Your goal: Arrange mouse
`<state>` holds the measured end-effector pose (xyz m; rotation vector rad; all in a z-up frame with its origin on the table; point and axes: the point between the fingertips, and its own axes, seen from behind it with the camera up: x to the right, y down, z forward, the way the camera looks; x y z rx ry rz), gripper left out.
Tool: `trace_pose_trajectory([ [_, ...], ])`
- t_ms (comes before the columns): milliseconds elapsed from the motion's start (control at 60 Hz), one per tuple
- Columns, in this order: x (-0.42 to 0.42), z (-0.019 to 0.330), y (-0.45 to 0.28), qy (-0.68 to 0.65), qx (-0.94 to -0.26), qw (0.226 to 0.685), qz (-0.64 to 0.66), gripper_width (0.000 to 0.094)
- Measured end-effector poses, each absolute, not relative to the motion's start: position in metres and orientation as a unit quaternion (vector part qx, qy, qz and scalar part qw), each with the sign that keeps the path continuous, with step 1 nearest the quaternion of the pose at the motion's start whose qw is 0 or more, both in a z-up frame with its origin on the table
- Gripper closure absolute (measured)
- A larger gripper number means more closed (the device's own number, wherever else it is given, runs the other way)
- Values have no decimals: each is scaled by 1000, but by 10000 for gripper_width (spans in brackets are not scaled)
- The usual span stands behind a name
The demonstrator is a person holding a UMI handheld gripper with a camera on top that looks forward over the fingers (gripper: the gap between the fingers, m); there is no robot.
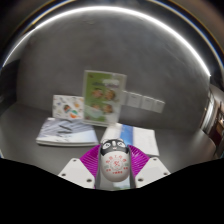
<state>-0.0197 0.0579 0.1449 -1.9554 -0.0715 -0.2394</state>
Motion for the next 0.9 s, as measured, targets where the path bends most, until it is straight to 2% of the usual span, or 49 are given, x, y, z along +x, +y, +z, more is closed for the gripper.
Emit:
trace_pose_trajectory([
  [50, 30, 128, 57, -7, -838, 536, -105, 538],
  [150, 101, 65, 52, 38, -867, 492, -76, 539],
  [217, 121, 22, 52, 43, -884, 463, -47, 538],
  [317, 130, -7, 47, 17, -895, 444, -39, 536],
  [400, 129, -10, 50, 21, -893, 449, -11, 535],
  [417, 129, -9, 51, 23, -892, 450, -7, 467],
  [433, 130, -9, 51, 23, -893, 450, -5, 461],
  [450, 131, -10, 52, 21, -892, 452, -4, 400],
  [467, 131, -9, 53, 16, -892, 452, -5, 425],
  [483, 131, -9, 52, 10, -892, 452, -6, 406],
  [500, 131, -9, 53, 7, -892, 453, -5, 335],
  [517, 131, -9, 52, 5, -892, 452, -4, 356],
  [567, 131, -7, 47, 4, -894, 448, 5, 215],
  [617, 128, 2, 40, -1, -886, 463, 22, 74],
  [633, 127, 6, 38, -1, -883, 469, 27, 63],
  [650, 126, 11, 34, -1, -880, 474, 32, 109],
  [783, 132, 33, -16, -11, -873, 485, 48, 93],
  [900, 159, 39, -64, 7, -873, 487, 25, 93],
])
